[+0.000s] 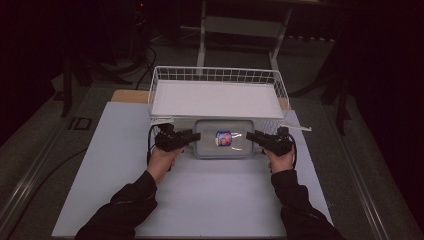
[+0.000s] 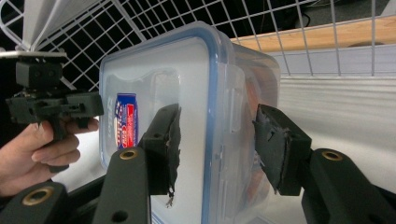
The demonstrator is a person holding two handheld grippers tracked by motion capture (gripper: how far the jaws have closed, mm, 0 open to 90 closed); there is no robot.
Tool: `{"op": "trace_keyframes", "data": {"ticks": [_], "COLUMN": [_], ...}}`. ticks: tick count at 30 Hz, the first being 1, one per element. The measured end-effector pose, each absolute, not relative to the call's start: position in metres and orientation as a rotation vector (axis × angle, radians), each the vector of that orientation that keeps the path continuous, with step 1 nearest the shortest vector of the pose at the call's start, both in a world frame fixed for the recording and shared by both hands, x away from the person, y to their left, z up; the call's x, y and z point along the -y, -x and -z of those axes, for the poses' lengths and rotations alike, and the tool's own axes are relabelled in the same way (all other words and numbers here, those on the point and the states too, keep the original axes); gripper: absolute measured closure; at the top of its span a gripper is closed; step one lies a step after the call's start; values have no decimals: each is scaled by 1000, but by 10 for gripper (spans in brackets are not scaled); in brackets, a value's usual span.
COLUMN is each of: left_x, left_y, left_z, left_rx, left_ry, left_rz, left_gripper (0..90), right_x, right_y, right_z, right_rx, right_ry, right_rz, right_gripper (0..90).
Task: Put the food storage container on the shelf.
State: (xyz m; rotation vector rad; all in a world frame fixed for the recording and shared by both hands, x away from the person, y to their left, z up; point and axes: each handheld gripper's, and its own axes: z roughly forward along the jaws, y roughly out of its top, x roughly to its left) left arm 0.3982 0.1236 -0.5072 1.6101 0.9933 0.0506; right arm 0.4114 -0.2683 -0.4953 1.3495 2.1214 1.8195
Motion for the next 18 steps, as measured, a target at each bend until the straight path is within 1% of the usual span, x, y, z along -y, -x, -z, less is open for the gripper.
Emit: {"op": "trace_keyframes", "data": {"ticks": [2,3,4,6,13,15,18], "left_x": [-123,-124,-123,-122,-118,-119,-119], "left_y": [-400,-401,-402,-403,-403,-405,-404], "left_z": [508,509,510,513,517,520,523], "left_rx": [-998,-998,-1005,-1001,-1039,-1075,-1084], "left_ry": [-1602,-1592,-1580,-1567,-1569,-1567,-1562], "left_rz": [-57,-53,-45,-45,-138,-115,-148], "left_gripper": [534,534,533,529,467,447,444], "right_x": [267,265,264,262,259,258,256], "right_y": [-411,-410,-410,-409,-408,-408,-407], "right_z": [497,498,497,499,506,508,508], "right_rx": [-2101,-2086,-2075,-2048,-2009,-2001,-1993], "right_ry": [-1372,-1373,-1378,-1384,-1430,-1430,-1439], "right_rz": [-1783,-1769,-1762,-1721,-1680,-1662,-1658], "right_gripper": [506,537,591,563,551,549,528]}}
